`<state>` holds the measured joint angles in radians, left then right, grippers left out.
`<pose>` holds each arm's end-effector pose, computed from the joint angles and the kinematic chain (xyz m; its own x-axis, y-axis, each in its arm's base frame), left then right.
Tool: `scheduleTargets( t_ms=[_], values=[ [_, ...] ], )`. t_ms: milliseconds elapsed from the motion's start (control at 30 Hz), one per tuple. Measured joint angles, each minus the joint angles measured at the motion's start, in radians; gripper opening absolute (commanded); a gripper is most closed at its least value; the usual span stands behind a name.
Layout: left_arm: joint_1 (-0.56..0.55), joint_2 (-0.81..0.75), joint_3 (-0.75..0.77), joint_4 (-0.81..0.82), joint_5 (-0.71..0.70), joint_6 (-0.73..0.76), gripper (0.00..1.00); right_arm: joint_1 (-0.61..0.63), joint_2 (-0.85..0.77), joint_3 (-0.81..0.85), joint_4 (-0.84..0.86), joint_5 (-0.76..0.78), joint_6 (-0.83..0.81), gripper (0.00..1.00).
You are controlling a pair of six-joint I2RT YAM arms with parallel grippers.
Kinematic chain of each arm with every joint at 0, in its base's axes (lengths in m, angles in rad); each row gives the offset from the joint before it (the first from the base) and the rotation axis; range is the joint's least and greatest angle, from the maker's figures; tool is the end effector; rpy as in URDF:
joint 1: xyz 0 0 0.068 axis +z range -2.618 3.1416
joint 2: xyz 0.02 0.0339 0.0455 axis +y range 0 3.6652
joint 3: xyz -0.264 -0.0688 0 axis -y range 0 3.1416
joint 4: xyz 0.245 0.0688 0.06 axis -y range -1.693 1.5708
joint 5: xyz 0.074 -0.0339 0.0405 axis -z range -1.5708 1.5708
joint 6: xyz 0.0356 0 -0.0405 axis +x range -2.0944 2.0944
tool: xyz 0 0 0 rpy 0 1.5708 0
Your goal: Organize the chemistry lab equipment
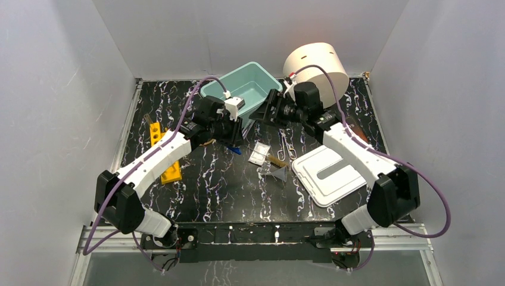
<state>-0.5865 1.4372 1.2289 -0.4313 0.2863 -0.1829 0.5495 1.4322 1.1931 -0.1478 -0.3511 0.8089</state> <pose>0.2641 -0.1875 0.3186 -0.6197 0.2023 -0.7583 0.6172 0.7224 -0.3117 0.2795 0.1855 0.3347 -0.7735 0.3230 -0.5454 -0.2932 0.5805 0.7596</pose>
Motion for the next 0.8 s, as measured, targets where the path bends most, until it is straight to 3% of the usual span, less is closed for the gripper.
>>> scheduleTargets(
  t_ms=[433,800],
  values=[
    [0.014,-0.002,0.065,-0.009,0.017,0.006,0.0,-0.031,0.237,0.223,-0.11,-0.073,0.058,0.6],
    [0.044,0.056,0.155,-0.043,0.01,0.011,0.0,-0.031,0.28,0.274,-0.04,-0.135,0.114,0.33]
  ],
)
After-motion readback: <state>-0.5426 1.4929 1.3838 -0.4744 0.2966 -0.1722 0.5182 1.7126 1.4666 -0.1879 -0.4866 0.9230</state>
